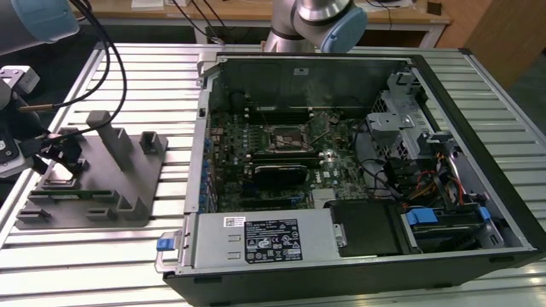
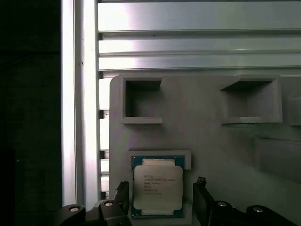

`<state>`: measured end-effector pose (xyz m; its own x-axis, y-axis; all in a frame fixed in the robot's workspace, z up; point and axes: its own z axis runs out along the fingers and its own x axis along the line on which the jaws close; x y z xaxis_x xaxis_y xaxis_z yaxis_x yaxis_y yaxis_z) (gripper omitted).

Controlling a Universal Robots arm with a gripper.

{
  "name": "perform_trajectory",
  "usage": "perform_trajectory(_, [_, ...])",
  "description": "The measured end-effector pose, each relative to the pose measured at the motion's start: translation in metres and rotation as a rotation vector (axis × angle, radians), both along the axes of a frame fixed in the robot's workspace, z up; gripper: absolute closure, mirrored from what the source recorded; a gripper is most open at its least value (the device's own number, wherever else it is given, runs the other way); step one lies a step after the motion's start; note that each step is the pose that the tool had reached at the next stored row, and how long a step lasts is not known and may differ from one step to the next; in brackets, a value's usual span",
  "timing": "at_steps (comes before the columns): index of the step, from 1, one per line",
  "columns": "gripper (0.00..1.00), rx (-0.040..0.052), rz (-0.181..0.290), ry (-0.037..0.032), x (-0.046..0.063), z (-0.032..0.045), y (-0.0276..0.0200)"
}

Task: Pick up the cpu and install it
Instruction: 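Pick up the cpu and move it towards the insertion slot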

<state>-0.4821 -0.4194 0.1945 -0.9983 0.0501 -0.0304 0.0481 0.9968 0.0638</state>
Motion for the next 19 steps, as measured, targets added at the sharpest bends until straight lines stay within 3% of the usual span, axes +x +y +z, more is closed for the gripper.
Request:
perform_trajectory(6, [0.35, -0.0001, 0.011, 0.0, 0.0001, -0.0046, 0.0024])
perform_trajectory(19, [0.35, -0.0001, 0.012, 0.0, -0.0011, -0.0103, 0.0028])
